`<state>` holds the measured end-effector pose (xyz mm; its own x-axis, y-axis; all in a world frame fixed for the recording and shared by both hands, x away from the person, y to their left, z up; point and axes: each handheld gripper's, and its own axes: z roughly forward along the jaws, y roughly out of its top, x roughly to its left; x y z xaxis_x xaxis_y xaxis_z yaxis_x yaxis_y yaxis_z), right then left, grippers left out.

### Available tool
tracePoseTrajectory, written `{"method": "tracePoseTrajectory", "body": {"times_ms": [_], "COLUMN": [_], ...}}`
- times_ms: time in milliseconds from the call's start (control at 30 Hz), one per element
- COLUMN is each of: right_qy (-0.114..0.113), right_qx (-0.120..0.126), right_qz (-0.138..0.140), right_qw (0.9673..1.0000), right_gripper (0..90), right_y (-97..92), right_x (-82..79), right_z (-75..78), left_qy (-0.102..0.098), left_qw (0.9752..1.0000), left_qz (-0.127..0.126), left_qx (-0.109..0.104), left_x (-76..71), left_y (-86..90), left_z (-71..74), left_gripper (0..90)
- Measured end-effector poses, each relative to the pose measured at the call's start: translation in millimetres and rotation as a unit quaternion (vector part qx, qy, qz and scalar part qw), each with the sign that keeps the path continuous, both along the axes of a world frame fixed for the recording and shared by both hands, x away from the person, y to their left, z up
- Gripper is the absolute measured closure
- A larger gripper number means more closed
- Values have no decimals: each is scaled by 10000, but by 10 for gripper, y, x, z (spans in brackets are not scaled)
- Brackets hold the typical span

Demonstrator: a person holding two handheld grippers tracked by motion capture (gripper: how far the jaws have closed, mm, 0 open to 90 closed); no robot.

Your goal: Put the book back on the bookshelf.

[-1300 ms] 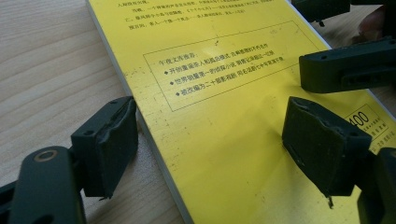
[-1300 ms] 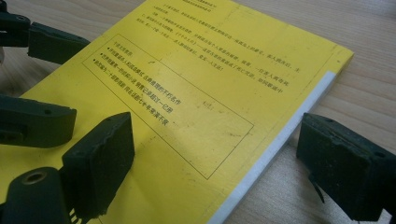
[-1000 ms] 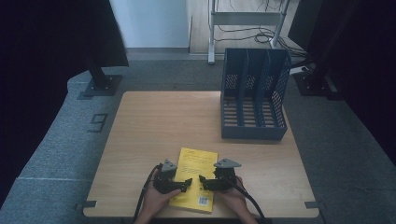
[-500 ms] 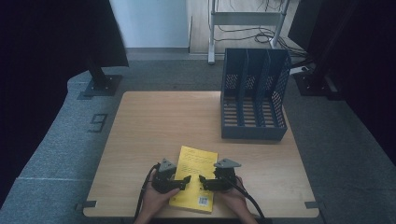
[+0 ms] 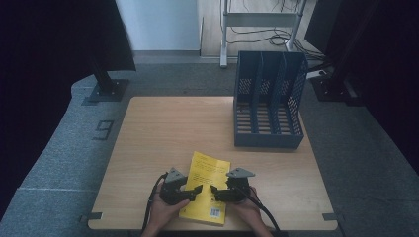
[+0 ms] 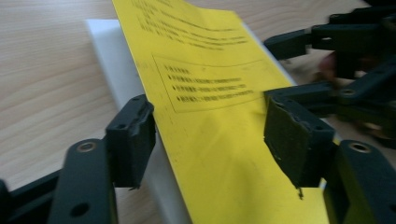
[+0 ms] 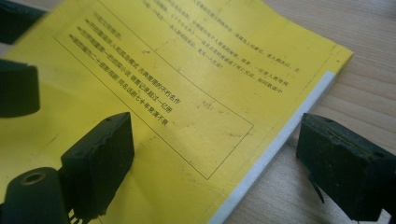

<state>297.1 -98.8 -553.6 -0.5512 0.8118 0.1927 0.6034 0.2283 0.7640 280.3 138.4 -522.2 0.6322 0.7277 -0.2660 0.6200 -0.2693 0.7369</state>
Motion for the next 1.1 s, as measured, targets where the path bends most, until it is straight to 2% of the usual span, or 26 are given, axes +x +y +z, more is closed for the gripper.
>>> {"method": "tracePoseTrajectory", "body": {"times_ms": [67,133,267,400,533,767,900,1100], "right_qy": [3,2,4,3,3,8,8,8], "right_qx": [15,10,16,9,12,19,23,16], "right_qz": [-1,-1,-2,-3,-2,7,12,8], "right_qw": [10000,10000,10000,10000,10000,10000,10000,10000], "right_gripper": [109,109,109,109,109,110,110,111], "right_y": [-3,-2,-2,-1,-2,-4,-6,-4], "right_x": [1,0,1,0,0,2,2,1], "right_z": [-1,0,0,0,0,0,-1,-1], "left_qy": [-53,-68,-18,-7,92,199,213,275], "left_qw": [9998,9996,9997,9995,9996,9993,9991,9992], "left_qz": [48,83,161,139,67,136,175,156], "left_qx": [167,248,165,272,274,280,314,246], "left_x": [-11,-9,38,132,222,373,395,409], "left_y": [-46,-57,-35,-54,-72,-115,-132,-112], "left_z": [-14,-20,-16,-7,-22,-68,-73,-79], "left_gripper": [350,347,355,357,369,424,464,489]}}
